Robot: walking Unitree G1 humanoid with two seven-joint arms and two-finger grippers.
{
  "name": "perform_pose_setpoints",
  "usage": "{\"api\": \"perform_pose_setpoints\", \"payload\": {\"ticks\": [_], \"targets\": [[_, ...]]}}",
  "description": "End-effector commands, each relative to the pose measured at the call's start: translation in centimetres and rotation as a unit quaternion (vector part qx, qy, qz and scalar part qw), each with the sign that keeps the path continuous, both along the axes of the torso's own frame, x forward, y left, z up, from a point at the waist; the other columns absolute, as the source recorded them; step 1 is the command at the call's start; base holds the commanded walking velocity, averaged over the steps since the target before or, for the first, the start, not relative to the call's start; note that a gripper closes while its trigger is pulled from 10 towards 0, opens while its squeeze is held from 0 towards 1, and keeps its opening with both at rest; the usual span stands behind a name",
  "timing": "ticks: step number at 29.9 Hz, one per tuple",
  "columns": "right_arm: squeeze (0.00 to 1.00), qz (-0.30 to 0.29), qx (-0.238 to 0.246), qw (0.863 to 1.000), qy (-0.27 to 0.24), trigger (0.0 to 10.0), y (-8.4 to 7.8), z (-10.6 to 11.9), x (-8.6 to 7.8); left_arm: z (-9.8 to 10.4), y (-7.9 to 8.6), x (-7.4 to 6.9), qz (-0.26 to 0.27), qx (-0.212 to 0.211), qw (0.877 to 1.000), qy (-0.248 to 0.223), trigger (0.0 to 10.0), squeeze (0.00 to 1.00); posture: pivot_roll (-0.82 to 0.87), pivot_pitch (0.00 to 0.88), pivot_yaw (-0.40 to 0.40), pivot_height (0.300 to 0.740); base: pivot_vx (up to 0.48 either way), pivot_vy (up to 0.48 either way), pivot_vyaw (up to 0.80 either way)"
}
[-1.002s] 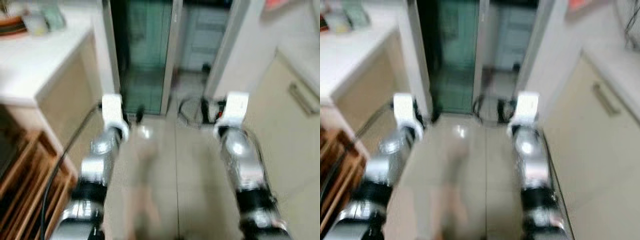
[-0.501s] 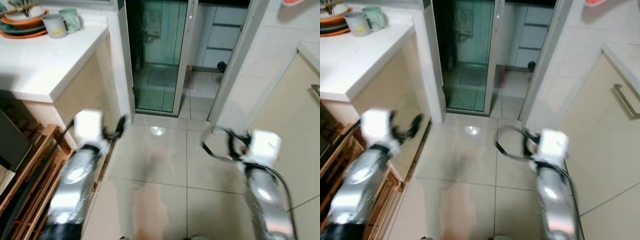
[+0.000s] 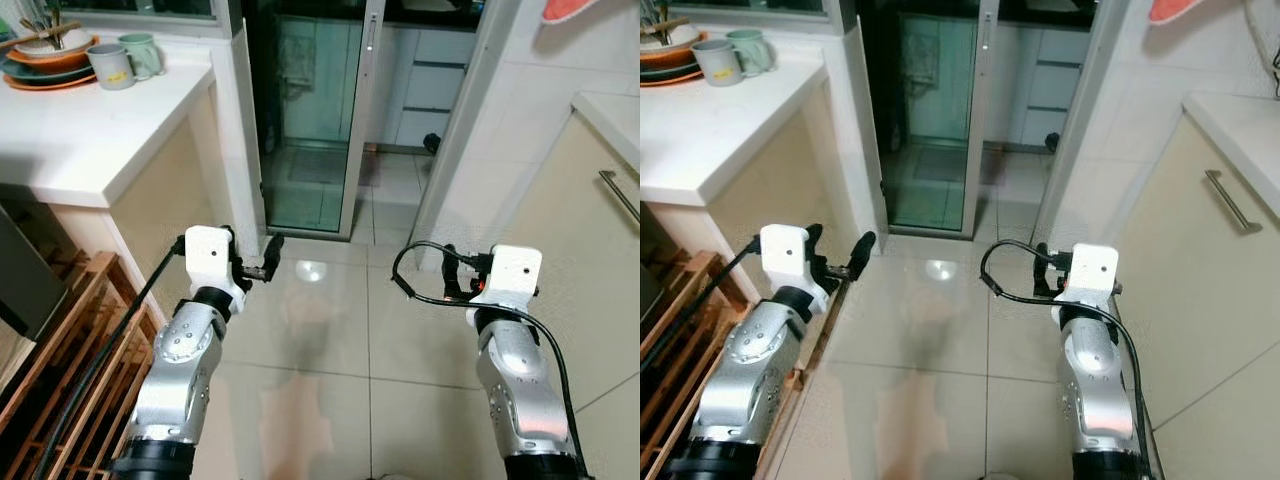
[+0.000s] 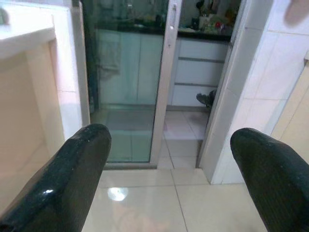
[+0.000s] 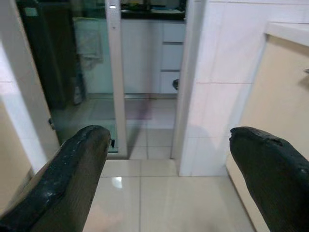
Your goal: Restocking fridge
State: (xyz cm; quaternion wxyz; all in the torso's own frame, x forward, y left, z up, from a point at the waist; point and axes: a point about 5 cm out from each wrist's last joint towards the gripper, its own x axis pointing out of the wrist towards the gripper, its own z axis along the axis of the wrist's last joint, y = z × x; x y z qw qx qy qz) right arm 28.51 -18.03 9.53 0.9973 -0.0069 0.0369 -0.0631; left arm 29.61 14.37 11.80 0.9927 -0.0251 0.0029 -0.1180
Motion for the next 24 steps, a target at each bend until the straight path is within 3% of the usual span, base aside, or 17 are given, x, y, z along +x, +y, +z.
{"api": "perform_pose_setpoints", "payload": {"ticks": [1,5,9,15,24], "targets": [[0.00,0.013,-0.001,1.000,-0.003,10.0,0.7,0.0,0.2,-0.2,0.6,0.1,0.009,0.001,1.000,0.005,10.0,0.00,-0.07,0.000,0.011,0.723,0.000,0.472,0.00],[0.00,0.020,0.005,1.000,0.003,10.0,1.0,-0.1,0.4,-0.2,0.9,0.3,0.028,0.012,1.000,0.000,10.0,0.00,-0.07,0.000,0.010,0.723,0.000,0.472,0.00],[0.00,0.022,0.006,1.000,0.004,10.0,1.0,-0.2,0.8,-0.3,0.9,0.5,0.039,0.034,0.999,0.002,10.0,0.00,-0.06,0.000,0.010,0.723,0.000,0.000,0.00],[0.00,0.021,0.006,1.000,0.005,10.0,1.0,-0.2,1.2,-0.3,1.0,0.9,0.045,0.024,0.999,0.004,10.0,0.00,-0.06,0.000,0.010,0.723,0.000,0.000,0.00],[0.00,0.021,0.001,1.000,0.007,10.0,1.0,-0.4,1.6,-0.1,1.2,1.6,0.052,0.021,0.998,0.004,10.0,0.00,-0.06,0.000,0.012,0.723,-0.436,0.000,0.00]]}}
